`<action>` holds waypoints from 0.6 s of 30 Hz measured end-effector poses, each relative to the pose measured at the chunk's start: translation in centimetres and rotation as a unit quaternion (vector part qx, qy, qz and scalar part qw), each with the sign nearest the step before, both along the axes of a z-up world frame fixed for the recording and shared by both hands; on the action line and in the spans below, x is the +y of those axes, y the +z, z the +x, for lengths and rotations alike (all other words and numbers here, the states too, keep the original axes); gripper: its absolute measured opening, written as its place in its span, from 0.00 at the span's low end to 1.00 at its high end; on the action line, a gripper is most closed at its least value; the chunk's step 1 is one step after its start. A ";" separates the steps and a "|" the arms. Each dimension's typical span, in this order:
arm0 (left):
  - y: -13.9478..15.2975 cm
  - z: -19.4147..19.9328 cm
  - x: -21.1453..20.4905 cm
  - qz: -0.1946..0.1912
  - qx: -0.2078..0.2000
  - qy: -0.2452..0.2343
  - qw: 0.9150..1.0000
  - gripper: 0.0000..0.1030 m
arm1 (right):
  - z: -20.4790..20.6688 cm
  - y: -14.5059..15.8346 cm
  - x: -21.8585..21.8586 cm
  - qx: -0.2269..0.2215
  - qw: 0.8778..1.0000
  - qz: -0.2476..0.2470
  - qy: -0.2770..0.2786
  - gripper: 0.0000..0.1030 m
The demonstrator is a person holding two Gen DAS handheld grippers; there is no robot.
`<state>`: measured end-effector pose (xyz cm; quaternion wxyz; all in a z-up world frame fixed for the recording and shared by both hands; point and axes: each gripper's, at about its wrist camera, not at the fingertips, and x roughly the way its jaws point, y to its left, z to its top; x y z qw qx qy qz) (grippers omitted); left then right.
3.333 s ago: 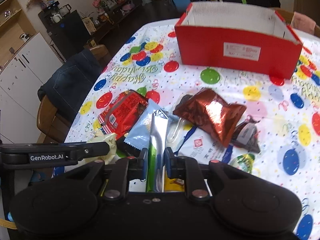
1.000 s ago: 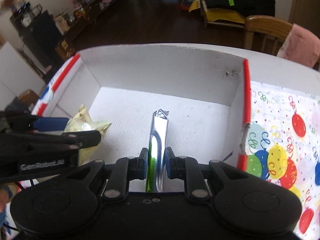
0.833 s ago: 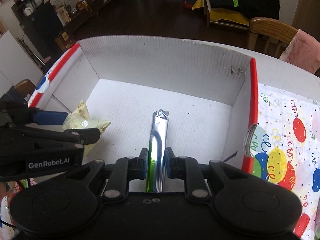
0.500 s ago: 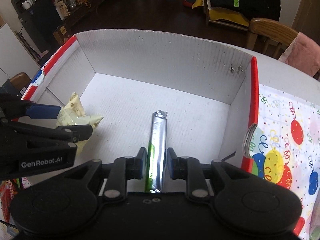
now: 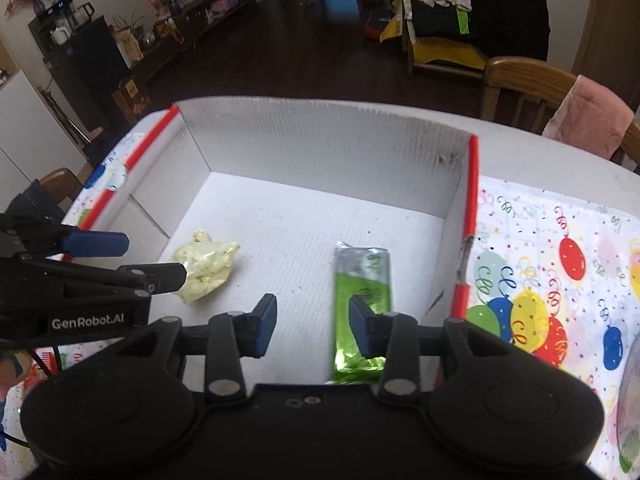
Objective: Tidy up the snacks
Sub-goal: 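Withdraw both tools from the box back toward the snack pile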
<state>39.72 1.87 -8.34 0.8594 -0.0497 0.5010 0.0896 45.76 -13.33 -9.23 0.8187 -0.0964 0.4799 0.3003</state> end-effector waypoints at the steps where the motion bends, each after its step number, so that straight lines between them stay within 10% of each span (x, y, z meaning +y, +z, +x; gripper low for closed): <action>1: 0.3 -0.4 0.0 -0.001 -0.005 0.001 1.000 0.58 | -0.3 0.4 -0.2 -0.003 1.000 0.003 -0.001 0.39; 18: 6.0 -8.7 0.3 -0.024 -0.088 -0.007 0.996 0.58 | -8.1 6.3 -0.8 -0.053 0.997 0.057 -0.005 0.57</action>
